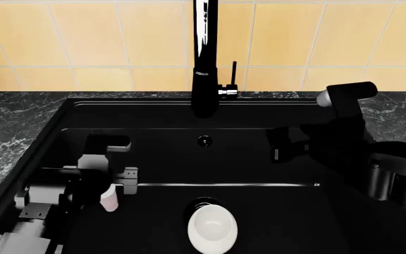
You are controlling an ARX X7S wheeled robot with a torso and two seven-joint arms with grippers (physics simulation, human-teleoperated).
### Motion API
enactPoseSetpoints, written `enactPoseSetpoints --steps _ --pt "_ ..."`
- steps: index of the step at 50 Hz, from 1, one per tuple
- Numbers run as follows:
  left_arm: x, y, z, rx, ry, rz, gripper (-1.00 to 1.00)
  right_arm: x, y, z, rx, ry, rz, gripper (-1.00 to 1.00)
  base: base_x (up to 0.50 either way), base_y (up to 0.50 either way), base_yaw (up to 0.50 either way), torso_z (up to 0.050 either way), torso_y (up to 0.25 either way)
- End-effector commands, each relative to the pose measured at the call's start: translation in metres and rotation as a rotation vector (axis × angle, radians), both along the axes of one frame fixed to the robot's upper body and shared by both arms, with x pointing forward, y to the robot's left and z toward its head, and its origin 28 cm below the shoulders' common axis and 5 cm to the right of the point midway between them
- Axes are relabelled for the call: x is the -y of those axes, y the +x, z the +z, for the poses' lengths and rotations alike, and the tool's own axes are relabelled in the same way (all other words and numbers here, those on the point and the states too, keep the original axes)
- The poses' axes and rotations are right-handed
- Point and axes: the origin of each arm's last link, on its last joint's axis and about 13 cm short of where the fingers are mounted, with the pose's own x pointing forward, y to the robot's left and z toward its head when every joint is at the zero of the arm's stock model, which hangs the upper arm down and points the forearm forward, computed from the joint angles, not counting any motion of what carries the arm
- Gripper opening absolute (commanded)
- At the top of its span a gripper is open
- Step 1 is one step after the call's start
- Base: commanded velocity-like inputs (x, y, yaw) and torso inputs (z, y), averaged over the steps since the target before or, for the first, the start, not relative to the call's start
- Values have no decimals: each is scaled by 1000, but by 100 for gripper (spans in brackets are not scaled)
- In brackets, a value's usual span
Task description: Pick the cup and bowl from the sink and place them on the counter for drying.
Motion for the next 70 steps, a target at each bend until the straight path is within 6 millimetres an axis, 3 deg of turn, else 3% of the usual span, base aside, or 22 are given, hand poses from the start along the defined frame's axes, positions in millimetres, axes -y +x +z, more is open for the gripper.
enactPoseSetpoints --steps 1,37,51,52,61,70 --pt "-5 1 -14 -18 10 14 100 -1 0 0 -1 -2 2 100 0 0 0 0 0" --pt "-6 -1 -46 -96 -3 -20 100 0 -3 -13 -19 22 3 100 0 0 0 0 0" --pt "-5 -1 -48 -101 11 -29 100 0 -3 -13 -23 22 1 100 0 0 0 0 0" --pt "-5 0 -48 -99 20 -25 -100 0 -3 -13 -23 22 1 100 0 0 0 0 0" --pt "-7 1 -40 -86 59 -22 -100 0 -3 -13 -21 22 1 100 0 0 0 0 0" --pt "2 -3 -7 -39 36 -84 -100 2 -2 -12 -11 27 -5 100 0 0 0 0 0"
